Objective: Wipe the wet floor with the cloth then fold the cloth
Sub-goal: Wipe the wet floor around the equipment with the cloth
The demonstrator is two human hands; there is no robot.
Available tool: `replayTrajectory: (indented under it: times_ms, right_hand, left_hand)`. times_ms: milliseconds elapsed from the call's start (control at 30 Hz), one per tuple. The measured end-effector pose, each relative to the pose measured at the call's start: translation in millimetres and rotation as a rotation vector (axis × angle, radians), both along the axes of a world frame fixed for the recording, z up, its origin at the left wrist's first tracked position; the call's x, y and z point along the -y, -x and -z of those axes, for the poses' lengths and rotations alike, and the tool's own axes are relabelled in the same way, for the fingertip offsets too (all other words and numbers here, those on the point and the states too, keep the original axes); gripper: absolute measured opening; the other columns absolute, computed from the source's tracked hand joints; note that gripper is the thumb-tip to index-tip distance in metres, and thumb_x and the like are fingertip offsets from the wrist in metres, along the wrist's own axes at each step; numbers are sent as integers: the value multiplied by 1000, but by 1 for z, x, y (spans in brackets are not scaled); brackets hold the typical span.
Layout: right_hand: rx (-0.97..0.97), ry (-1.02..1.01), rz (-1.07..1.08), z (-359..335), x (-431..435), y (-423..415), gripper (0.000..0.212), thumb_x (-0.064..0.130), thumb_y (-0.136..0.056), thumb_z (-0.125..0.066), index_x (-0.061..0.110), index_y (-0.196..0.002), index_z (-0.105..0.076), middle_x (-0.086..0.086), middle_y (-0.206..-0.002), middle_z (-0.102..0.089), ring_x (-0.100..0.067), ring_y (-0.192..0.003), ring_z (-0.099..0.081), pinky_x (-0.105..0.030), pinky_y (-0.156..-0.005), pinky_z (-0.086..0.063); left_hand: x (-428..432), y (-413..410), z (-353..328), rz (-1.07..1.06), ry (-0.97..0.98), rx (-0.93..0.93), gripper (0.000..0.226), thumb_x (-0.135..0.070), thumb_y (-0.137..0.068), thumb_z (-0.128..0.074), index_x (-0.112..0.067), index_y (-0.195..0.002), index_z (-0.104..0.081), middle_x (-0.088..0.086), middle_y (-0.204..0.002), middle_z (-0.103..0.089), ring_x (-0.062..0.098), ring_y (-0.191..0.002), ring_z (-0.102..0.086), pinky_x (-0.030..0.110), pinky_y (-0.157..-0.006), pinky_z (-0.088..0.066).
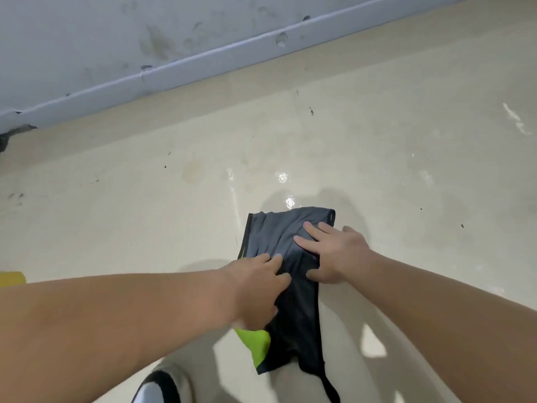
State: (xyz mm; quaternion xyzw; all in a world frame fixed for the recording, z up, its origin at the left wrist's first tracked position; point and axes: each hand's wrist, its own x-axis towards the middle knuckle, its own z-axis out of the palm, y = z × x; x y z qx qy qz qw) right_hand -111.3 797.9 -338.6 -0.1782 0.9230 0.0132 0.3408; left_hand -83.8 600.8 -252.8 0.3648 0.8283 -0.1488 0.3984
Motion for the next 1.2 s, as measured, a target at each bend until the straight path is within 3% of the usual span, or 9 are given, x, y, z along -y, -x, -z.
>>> replayTrajectory:
  times_ms: [133,300,367,500,633,767,867,1033,1200]
  right_hand:
    - [-81,19,-5,13,-6,-6,83,74,-89,-34,50,-154,12,13,-167,20,-13,-156,9,-45,-120,-12]
    - [-45,74,106,10,-9,9,86,64,-89,-52,47,-157,-3,18,-167,11,-8,-155,3,-43,-123,-10]
    - [-2,216,290,-1,-10,19,71,51,-94,-56,46,-156,-23,21,-167,-9,-5,-154,-13,-37,-123,-18]
    - [-220,385,671,-17,5,43,48,35,-95,-58,43,-141,-52,21,-141,-57,-6,-127,-54,-30,-108,-42]
    - [-184,400,770,-16,38,72,52,38,-93,-60,37,-144,-50,14,-144,-53,-10,-129,-51,-26,-108,-39]
    - [-143,396,765,-10,76,106,55,34,-95,-59,31,-148,-46,8,-149,-50,-15,-134,-47,-29,-111,-36]
    - [-247,385,702,-7,98,129,57,28,-94,-59,26,-149,-45,6,-149,-48,-17,-135,-46,-28,-110,-37]
    - [-218,383,658,1,133,170,55,24,-87,-59,34,-139,-46,8,-133,-55,-19,-125,-53,-38,-101,-47]
    - [-89,404,716,2,163,211,96,43,-70,-85,33,-151,-36,11,-151,-41,-14,-137,-42,-28,-108,-38]
  left_hand:
    - [-11,10,58,-70,-26,40,86,-62,-105,-37,-29,-164,15,18,-169,29,42,-157,22,55,-129,3]
    - [-6,25,116,-127,-182,24,87,-80,-97,-24,-45,-155,31,10,-153,56,37,-133,60,68,-115,27]
    - [3,50,128,-61,-277,0,83,-83,-94,-22,-53,-155,27,5,-157,52,33,-134,60,69,-111,30]
    - [35,142,144,-142,-462,-190,81,-88,-91,-23,-58,-158,10,-1,-169,34,29,-149,44,63,-117,27]
    - [87,205,152,-444,-400,-337,81,-88,-91,-12,-54,-160,13,-3,-169,33,30,-154,35,60,-122,21]
    - [96,181,157,-561,-388,-457,82,-79,-95,-7,-39,-164,13,6,-172,27,39,-155,29,66,-122,15]
    - [105,145,152,-415,-410,-374,83,-76,-97,-11,-34,-164,16,5,-171,30,38,-151,38,67,-120,19]
    - [197,179,156,-151,-532,-314,75,-82,-95,-14,-52,-162,1,-10,-173,18,21,-156,31,54,-126,16]
    - [231,232,160,-728,-294,-545,79,-82,-93,-4,-47,-163,9,0,-174,17,33,-159,19,60,-126,10]
